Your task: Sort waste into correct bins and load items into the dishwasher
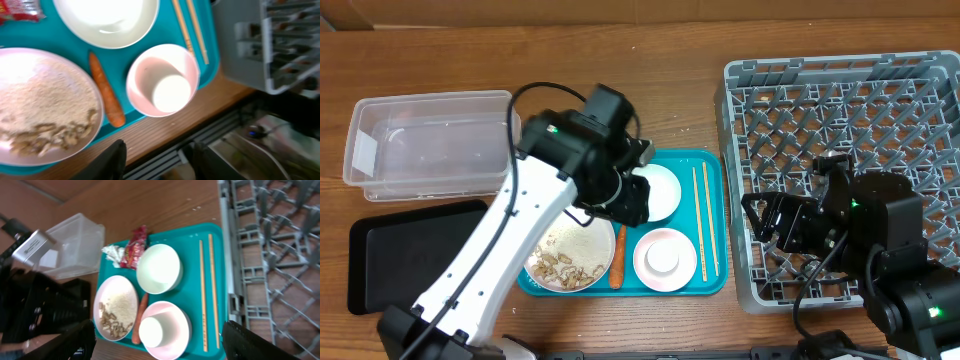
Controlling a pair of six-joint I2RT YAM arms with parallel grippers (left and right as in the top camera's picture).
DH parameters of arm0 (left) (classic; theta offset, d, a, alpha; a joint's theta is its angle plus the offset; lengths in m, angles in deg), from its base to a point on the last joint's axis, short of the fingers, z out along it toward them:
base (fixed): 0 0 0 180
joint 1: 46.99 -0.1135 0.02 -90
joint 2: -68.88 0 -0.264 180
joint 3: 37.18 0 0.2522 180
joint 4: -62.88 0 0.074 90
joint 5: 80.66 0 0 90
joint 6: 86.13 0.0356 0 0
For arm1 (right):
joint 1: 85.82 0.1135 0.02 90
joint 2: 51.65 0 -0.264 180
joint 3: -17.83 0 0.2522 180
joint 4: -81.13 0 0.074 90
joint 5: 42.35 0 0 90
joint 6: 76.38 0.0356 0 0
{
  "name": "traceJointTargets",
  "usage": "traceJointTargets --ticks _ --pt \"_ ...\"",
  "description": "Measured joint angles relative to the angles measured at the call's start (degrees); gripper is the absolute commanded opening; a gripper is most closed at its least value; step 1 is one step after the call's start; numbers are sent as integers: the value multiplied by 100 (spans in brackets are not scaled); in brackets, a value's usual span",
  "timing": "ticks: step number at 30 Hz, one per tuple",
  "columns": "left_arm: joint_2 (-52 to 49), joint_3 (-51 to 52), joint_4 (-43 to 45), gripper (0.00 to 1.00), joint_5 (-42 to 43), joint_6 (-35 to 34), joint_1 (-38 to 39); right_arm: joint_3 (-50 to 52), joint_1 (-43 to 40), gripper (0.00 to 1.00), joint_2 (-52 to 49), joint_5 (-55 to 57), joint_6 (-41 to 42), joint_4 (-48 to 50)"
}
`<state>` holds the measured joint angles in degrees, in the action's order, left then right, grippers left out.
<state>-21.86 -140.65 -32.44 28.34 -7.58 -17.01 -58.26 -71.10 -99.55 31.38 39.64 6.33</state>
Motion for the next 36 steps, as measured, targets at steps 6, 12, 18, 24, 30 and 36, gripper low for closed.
traceJointTargets --ticks 6,12,18,24,30,36 --pt "11 96 184 64 -1290 -568 964 -264 0 96 -11 831 356 -588" --pt "13 522 337 57 -2011 -1250 1305 -1102 0 90 7 1346 319 -929" --pt "44 155 -11 65 -2492 -1818 407 -1196 271 93 -155 796 -96 -1589" --pt "249 -1095 -271 82 -2356 -1996 -1425 -1134 1506 92 -767 789 -234 -1604" --pt "544 -1342 -623 100 -2116 -2037 -2559 -1032 3233 94 -1718 1368 155 -1362" --pt "496 -1342 -721 100 -2044 -2039 -2852 -1029 4133 82 -3176 1617 520 -1137"
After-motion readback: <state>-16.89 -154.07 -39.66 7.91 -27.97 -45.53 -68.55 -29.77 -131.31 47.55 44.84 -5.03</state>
